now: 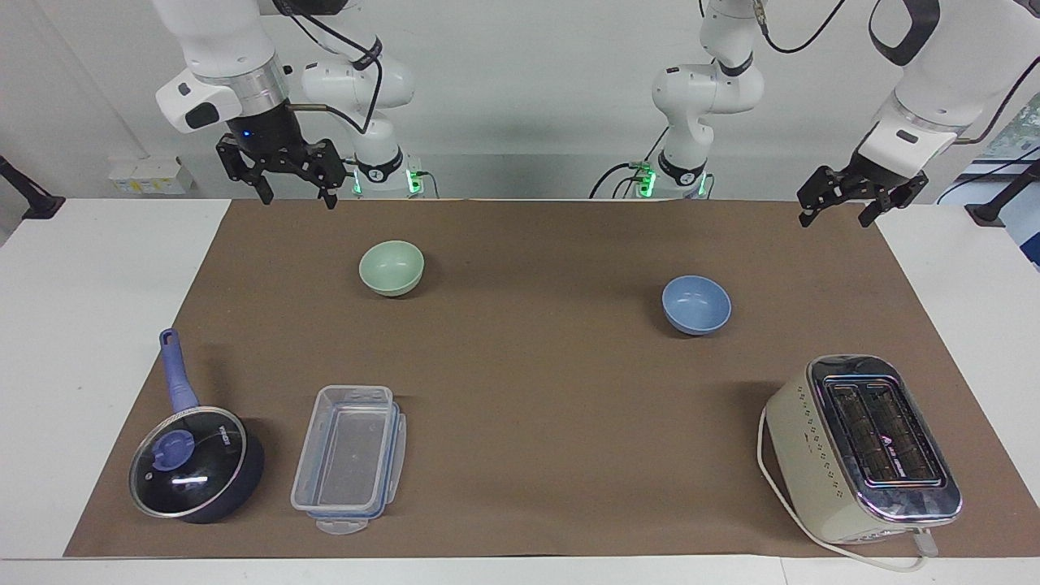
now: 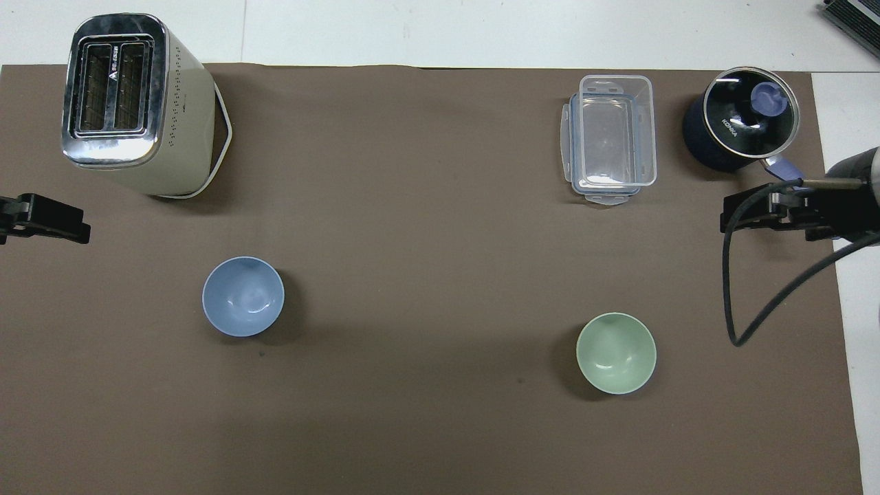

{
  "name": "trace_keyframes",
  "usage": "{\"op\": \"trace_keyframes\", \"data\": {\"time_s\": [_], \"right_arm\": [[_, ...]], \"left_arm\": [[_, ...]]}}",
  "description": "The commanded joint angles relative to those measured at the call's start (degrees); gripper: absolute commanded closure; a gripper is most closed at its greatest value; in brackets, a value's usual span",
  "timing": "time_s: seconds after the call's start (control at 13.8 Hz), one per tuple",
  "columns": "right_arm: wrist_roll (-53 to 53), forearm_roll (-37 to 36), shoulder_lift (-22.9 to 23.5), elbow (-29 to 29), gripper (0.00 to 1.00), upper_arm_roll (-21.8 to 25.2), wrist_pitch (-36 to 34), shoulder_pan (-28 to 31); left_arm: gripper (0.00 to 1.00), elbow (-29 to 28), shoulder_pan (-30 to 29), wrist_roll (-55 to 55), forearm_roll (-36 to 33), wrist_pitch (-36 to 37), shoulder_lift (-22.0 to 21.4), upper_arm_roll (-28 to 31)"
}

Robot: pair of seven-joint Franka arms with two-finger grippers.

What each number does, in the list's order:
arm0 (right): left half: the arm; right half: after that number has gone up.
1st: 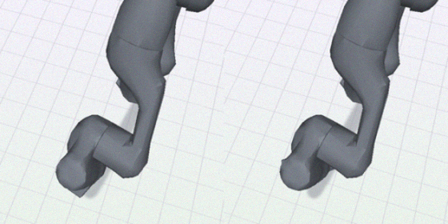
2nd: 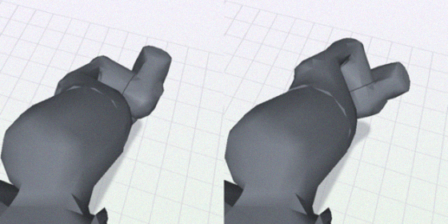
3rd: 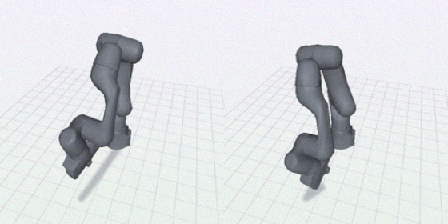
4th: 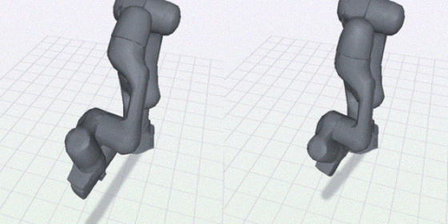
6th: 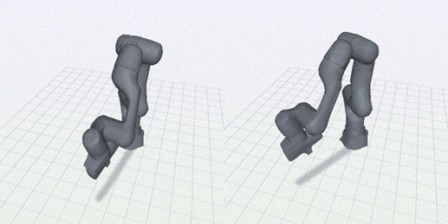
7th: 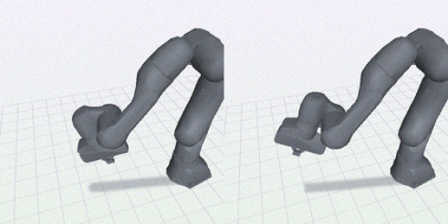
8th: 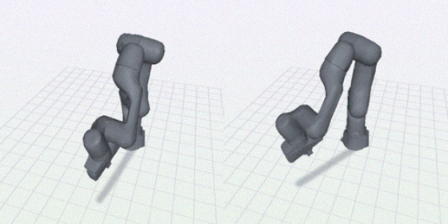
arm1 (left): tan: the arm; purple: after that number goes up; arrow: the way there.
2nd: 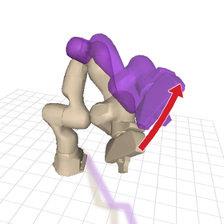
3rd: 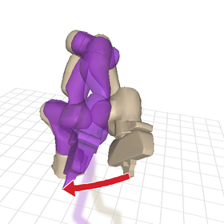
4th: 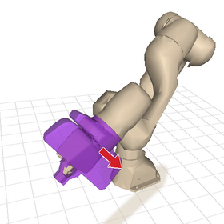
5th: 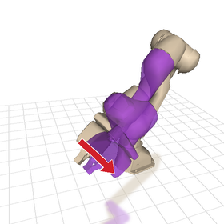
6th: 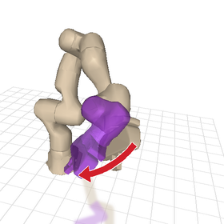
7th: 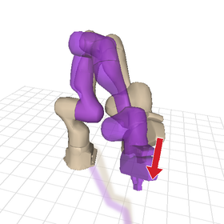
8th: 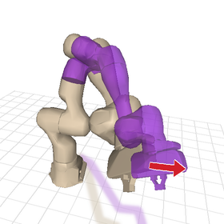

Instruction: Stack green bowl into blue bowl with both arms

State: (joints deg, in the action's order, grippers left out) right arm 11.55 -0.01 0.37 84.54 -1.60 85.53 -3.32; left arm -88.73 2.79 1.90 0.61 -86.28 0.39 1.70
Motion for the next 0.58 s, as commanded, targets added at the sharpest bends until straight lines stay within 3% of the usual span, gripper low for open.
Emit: {"op": "trace_keyframes", "data": {"time_s": [0.0,0.51], "right_arm": [[-0.56,1.24,0.07,-0.25,0.00,-0.07,-0.98,0.77],[-0.83,1.33,0.16,-0.26,0.00,0.46,-0.72,1.47]], "left_arm": [[0.00,-3.64,-0.42,0.21,-0.44,-1.96,-2.15,-0.29],[0.00,-7.85,-0.33,0.03,-0.44,-4.85,-2.94,-0.29]]}}
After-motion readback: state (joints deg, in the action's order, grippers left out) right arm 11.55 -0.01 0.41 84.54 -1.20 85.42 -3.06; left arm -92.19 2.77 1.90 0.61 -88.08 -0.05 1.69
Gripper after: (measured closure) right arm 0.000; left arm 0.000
